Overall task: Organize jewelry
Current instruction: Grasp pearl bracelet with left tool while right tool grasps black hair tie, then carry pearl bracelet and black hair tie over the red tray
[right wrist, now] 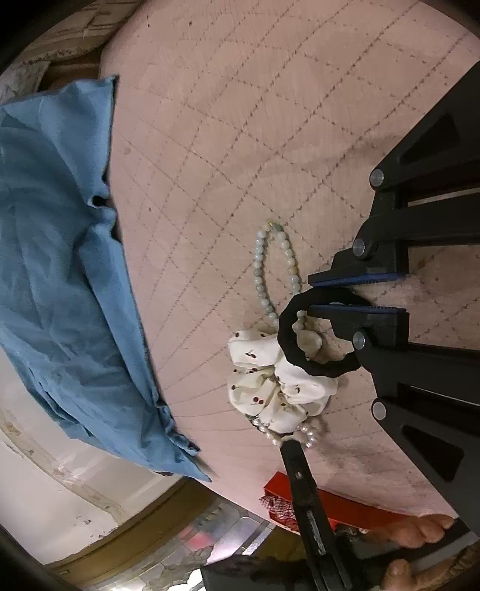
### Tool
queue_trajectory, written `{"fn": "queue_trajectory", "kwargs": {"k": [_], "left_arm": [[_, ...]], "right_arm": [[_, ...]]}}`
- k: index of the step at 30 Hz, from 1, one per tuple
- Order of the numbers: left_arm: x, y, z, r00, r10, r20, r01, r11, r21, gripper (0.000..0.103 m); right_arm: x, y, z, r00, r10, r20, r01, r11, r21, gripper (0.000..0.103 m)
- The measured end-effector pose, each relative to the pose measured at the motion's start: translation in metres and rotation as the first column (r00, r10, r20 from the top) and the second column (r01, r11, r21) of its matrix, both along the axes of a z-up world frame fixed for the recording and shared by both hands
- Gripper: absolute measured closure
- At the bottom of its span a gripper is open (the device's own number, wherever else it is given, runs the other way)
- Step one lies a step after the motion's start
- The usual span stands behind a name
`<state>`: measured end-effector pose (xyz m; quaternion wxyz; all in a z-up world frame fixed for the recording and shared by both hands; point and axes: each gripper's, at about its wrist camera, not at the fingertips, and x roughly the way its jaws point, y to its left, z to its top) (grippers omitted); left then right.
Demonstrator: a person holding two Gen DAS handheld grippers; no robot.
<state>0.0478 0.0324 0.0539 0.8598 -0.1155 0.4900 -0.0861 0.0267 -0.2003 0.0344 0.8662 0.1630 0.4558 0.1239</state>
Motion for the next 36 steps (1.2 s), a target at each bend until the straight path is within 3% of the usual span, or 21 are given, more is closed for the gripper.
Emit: {"fn": "queue_trajectory", "kwargs": {"k": [11, 22, 28, 36], "left_arm": [[-0.052, 0.014, 0.044, 0.998, -0.024, 0.053, 0.026, 0.998, -0.049, 0.094], [-0.119, 0.038, 0.093, 0.985, -0.035, 0.166, 0.035, 0.999, 0.002, 0.094], [-0.143, 0.063, 0.108, 0.983, 0.009, 0.186, -0.006, 1.0, -0.015, 0.094], [-0.172, 0.1, 0.114, 0.977, 0.081, 0.196, -0.077, 0.997, -0.027, 0.094]], "right_arm": [[-0.023, 0.001, 0.015, 0.999, -0.023, 0.035, 0.022, 0.999, 0.032, 0.093], [-0.073, 0.005, 0.033, 0.998, -0.05, 0.049, 0.046, 0.995, 0.084, 0.093], [-0.109, 0.013, 0.038, 0.998, -0.054, 0.021, 0.051, 0.991, 0.127, 0.093], [-0.133, 0.039, 0.059, 0.999, 0.009, 0.042, -0.014, 0.994, 0.113, 0.093]]}}
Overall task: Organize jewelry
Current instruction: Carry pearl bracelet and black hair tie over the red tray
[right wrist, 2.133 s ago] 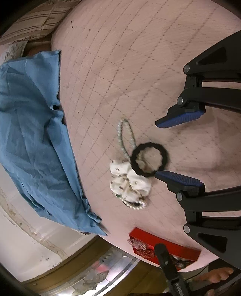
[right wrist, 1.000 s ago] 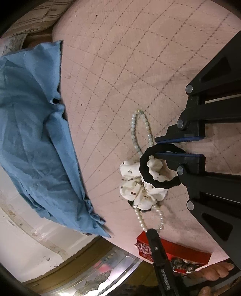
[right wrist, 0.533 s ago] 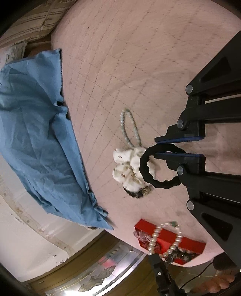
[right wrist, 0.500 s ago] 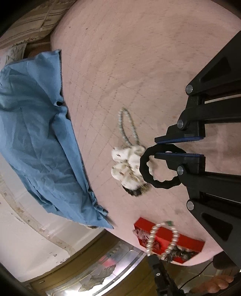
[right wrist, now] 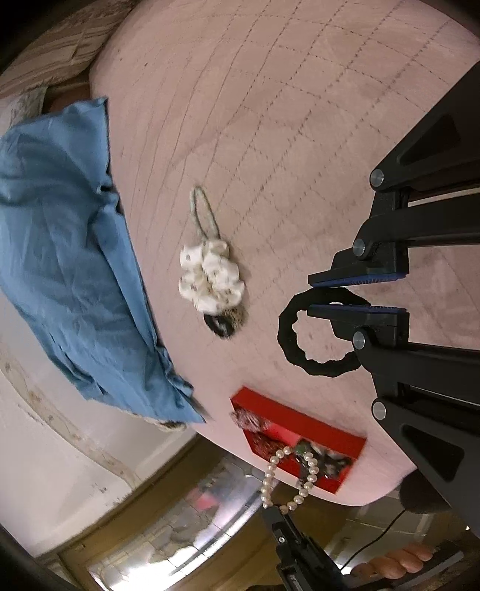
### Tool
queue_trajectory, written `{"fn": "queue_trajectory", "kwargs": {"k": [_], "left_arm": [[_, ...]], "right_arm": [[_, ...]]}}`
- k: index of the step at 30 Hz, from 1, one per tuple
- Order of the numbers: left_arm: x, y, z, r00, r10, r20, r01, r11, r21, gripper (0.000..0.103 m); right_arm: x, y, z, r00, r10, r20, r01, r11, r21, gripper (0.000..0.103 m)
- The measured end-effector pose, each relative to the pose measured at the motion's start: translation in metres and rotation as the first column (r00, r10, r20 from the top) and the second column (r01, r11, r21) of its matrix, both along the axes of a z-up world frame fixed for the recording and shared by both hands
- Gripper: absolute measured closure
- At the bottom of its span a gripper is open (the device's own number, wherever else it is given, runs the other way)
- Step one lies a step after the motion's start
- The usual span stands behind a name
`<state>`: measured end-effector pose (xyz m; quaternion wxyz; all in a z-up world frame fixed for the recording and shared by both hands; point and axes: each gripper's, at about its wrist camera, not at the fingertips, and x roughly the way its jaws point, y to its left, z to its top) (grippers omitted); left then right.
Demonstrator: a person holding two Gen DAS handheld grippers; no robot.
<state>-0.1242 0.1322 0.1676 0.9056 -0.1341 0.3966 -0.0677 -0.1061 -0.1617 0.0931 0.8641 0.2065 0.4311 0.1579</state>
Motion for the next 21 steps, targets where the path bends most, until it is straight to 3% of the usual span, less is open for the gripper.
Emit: {"fn": "queue_trajectory", "kwargs": {"k": [12, 21], "left_arm": [[-0.023, 0.071, 0.002, 0.988, 0.155, 0.017, -0.155, 0.988, -0.03, 0.094], [-0.03, 0.122, -0.014, 0.969, 0.247, -0.016, -0.248, 0.967, -0.061, 0.094]], "right_arm": [[-0.013, 0.044, 0.029, 0.994, 0.102, 0.031, -0.102, 0.995, -0.006, 0.093], [-0.012, 0.077, 0.042, 0.985, 0.169, 0.039, -0.168, 0.985, -0.039, 0.093]]}}
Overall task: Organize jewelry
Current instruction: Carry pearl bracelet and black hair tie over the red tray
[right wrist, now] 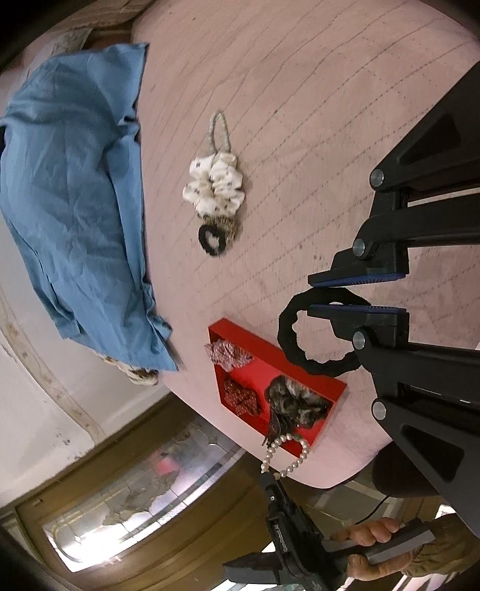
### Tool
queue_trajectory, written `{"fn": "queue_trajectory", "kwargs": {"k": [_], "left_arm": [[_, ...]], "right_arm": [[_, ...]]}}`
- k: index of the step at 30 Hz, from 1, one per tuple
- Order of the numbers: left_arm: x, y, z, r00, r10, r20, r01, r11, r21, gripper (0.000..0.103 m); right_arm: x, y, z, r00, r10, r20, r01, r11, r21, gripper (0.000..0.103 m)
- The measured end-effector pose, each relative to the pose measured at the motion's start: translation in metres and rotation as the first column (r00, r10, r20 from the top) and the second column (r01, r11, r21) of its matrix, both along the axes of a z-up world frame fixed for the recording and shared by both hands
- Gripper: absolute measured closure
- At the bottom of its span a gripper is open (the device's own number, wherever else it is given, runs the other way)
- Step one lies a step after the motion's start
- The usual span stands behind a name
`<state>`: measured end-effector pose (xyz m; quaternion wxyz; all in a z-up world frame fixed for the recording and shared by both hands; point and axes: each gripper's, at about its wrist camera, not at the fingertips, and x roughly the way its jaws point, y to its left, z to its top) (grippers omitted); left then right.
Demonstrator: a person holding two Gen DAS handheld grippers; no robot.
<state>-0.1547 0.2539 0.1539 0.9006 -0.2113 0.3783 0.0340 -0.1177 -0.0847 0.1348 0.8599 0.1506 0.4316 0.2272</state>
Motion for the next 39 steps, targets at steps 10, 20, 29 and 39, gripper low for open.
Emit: {"fn": "queue_trajectory", "kwargs": {"k": [10, 20, 29, 39], "left_arm": [[0.012, 0.033, -0.029, 0.999, 0.041, -0.033, -0.042, 0.998, -0.038, 0.094], [0.022, 0.083, -0.062, 0.991, 0.115, -0.064, -0.12, 0.99, -0.079, 0.094], [0.021, 0.103, -0.076, 0.989, 0.14, -0.051, -0.143, 0.988, -0.066, 0.094], [0.027, 0.112, -0.085, 0.992, 0.125, -0.014, -0.125, 0.991, -0.044, 0.094]], "right_arm": [[0.013, 0.061, 0.015, 0.993, 0.116, 0.02, -0.115, 0.992, -0.062, 0.093], [0.036, 0.133, 0.017, 0.974, 0.225, 0.008, -0.222, 0.967, -0.128, 0.093], [0.076, 0.21, 0.006, 0.955, 0.298, -0.013, -0.295, 0.94, -0.172, 0.093], [0.126, 0.264, -0.029, 0.947, 0.316, -0.067, -0.321, 0.899, -0.299, 0.093]]}}
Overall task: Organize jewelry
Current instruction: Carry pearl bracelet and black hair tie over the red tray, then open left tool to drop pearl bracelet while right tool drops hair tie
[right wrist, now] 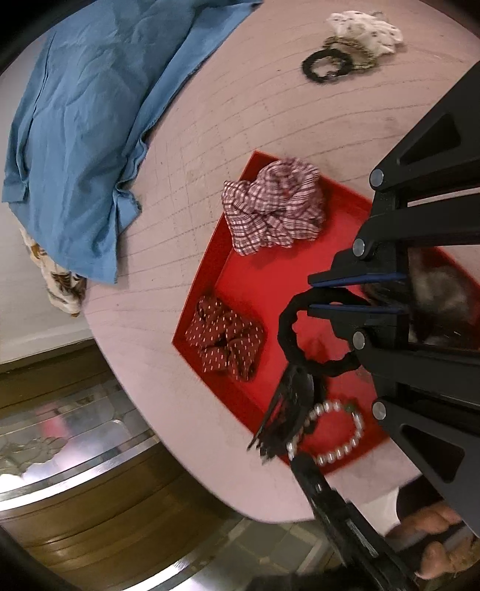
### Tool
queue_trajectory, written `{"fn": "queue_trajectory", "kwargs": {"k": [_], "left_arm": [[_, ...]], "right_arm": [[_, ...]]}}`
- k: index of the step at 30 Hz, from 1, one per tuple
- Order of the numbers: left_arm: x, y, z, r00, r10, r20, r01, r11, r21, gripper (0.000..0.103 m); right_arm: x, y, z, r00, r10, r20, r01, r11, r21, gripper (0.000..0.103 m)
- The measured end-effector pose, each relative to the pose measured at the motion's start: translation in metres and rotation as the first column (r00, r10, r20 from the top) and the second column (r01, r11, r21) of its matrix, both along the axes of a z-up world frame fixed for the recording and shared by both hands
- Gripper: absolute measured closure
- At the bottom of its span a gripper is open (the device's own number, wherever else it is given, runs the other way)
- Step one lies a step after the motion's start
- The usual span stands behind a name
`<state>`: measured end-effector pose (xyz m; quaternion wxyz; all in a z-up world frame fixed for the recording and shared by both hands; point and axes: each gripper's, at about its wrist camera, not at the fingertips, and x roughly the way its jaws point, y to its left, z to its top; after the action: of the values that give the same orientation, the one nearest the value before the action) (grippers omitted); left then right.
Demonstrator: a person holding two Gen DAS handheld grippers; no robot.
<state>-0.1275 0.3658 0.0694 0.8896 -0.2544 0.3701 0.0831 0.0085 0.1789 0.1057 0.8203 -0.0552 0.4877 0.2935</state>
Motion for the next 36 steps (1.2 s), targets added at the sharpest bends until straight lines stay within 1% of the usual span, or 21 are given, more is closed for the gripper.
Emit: {"fn": "queue_trajectory", "kwargs": {"k": [6, 11, 14, 17, 18, 19, 20, 21, 22, 23, 26, 28, 30, 34, 36], "left_arm": [[0.002, -0.002, -0.004, 1.0, -0.007, -0.008, 0.007, 1.0, 0.025, 0.094], [0.004, -0.002, -0.006, 1.0, -0.015, -0.01, 0.015, 1.0, 0.025, 0.094], [0.006, -0.002, -0.008, 1.0, -0.015, -0.015, 0.016, 0.999, 0.03, 0.094], [0.007, 0.0, -0.008, 1.0, -0.011, -0.01, 0.011, 1.0, 0.019, 0.093], [0.007, 0.001, -0.008, 1.0, -0.009, -0.007, 0.009, 1.0, 0.015, 0.09], [0.006, 0.001, -0.008, 1.0, -0.007, -0.003, 0.007, 1.0, 0.012, 0.086], [0.005, 0.002, -0.007, 1.0, -0.001, 0.003, 0.001, 1.0, 0.011, 0.076], [0.004, 0.002, -0.006, 1.0, 0.008, 0.011, -0.008, 1.0, 0.015, 0.069], [0.001, 0.002, -0.004, 1.0, 0.015, 0.023, -0.015, 1.0, 0.02, 0.068], [0.0, 0.002, -0.002, 0.999, 0.017, 0.034, -0.017, 1.0, 0.021, 0.067], [-0.005, -0.001, 0.003, 0.998, 0.017, 0.061, -0.018, 0.999, 0.027, 0.06], [-0.008, -0.003, 0.006, 0.997, 0.011, 0.078, -0.014, 0.999, 0.035, 0.058], [-0.011, -0.006, 0.009, 0.996, 0.01, 0.091, -0.015, 0.999, 0.052, 0.054], [-0.015, -0.012, 0.014, 0.995, 0.017, 0.101, -0.027, 0.994, 0.103, 0.051], [-0.017, -0.016, 0.016, 0.995, 0.029, 0.1, -0.044, 0.988, 0.147, 0.045]], "right_arm": [[0.025, 0.014, -0.021, 1.0, -0.017, -0.02, 0.016, 0.998, -0.057, 0.093], [0.031, 0.022, -0.03, 0.999, -0.011, -0.032, 0.009, 0.996, -0.086, 0.093], [0.03, 0.024, -0.032, 0.999, -0.01, -0.032, 0.007, 0.996, -0.089, 0.092], [0.029, 0.024, -0.032, 0.999, -0.017, -0.048, 0.014, 0.998, -0.068, 0.092], [0.029, 0.023, -0.031, 0.998, -0.022, -0.055, 0.019, 0.998, -0.059, 0.09], [0.028, 0.023, -0.03, 0.998, -0.027, -0.057, 0.024, 0.998, -0.052, 0.086], [0.028, 0.022, -0.028, 0.998, -0.031, -0.056, 0.029, 0.999, -0.046, 0.083], [0.027, 0.021, -0.025, 0.998, -0.035, -0.05, 0.033, 0.999, -0.04, 0.077], [0.025, 0.02, -0.022, 0.998, -0.039, -0.043, 0.037, 0.999, -0.038, 0.072], [0.023, 0.017, -0.018, 0.998, -0.044, -0.034, 0.043, 0.999, -0.034, 0.071], [0.018, 0.01, -0.008, 0.999, -0.048, -0.024, 0.048, 0.999, -0.014, 0.07], [0.011, 0.005, -0.001, 0.999, -0.049, -0.015, 0.049, 0.999, -0.002, 0.067], [0.003, -0.003, 0.005, 0.999, -0.054, -0.009, 0.054, 0.998, 0.011, 0.065], [-0.014, -0.024, 0.015, 0.998, -0.065, 0.001, 0.065, 0.997, 0.033, 0.065], [-0.026, -0.04, 0.022, 0.997, -0.073, 0.024, 0.072, 0.997, 0.042, 0.064]]}}
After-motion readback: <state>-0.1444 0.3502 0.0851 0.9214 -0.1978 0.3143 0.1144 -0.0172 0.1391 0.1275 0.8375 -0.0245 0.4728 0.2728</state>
